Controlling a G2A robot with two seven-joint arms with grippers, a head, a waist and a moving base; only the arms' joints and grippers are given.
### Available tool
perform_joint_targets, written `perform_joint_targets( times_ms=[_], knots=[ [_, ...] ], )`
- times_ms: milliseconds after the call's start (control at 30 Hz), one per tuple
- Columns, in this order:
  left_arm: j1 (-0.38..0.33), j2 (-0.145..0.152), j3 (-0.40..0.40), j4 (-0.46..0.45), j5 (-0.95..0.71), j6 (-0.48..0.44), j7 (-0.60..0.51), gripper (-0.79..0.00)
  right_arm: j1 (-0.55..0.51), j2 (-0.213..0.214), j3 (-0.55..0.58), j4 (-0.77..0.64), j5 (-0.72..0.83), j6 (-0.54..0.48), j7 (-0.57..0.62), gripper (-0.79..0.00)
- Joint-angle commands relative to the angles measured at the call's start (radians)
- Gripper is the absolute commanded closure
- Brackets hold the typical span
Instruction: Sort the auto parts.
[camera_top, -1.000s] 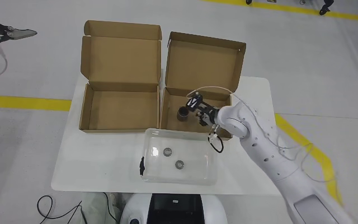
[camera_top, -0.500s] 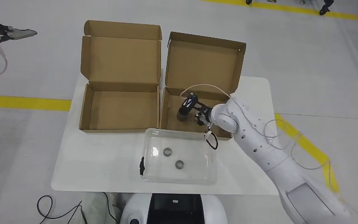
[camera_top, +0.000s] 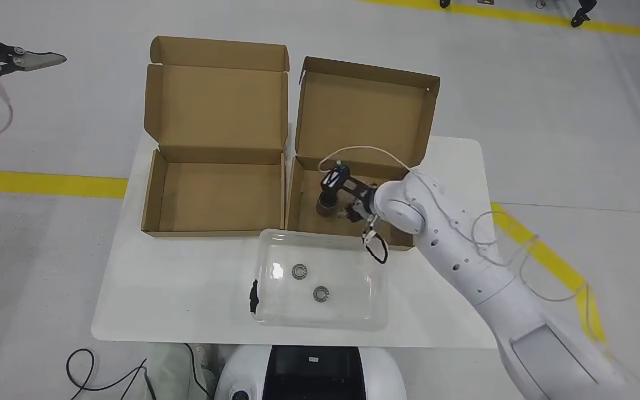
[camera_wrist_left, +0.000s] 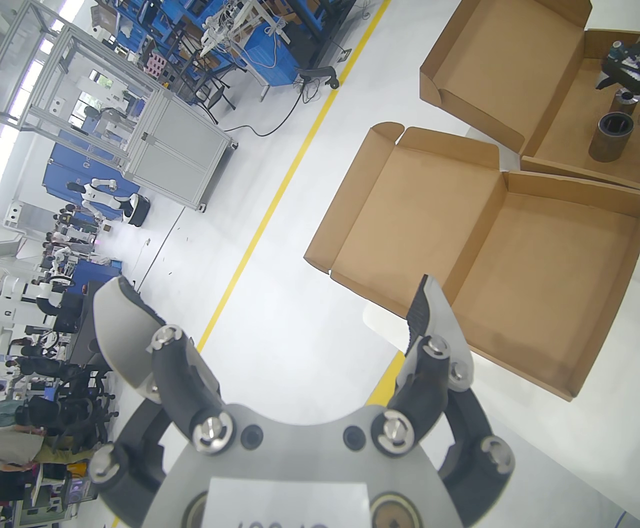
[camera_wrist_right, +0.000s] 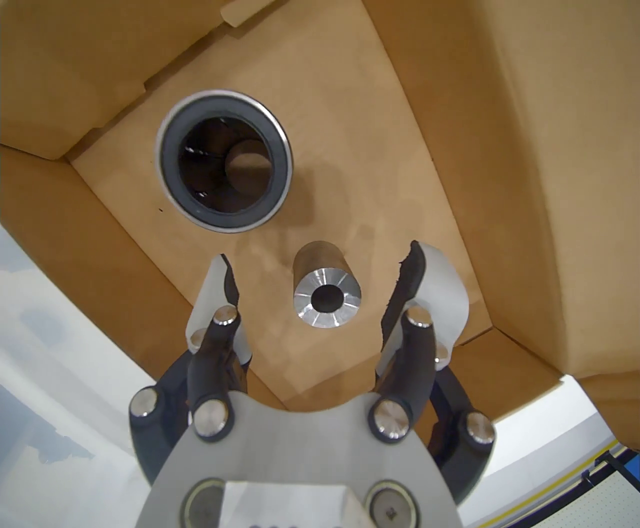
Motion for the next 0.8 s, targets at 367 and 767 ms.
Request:
perform_joint_targets(
  times_ms=[367, 767],
  knots=[
    [0.000, 0.000, 0.000, 0.000, 0.000, 0.000, 0.000, -0.785, -0.145, 0.053, 0.104, -0.327, -0.043, -0.116, -0.026, -0.625],
    [0.000, 0.000, 0.000, 0.000, 0.000, 0.000, 0.000, -0.785, -0.275, 0.081, 0.108, -0.478, -0.098, -0.308, -0.220, -0.570]
  ],
)
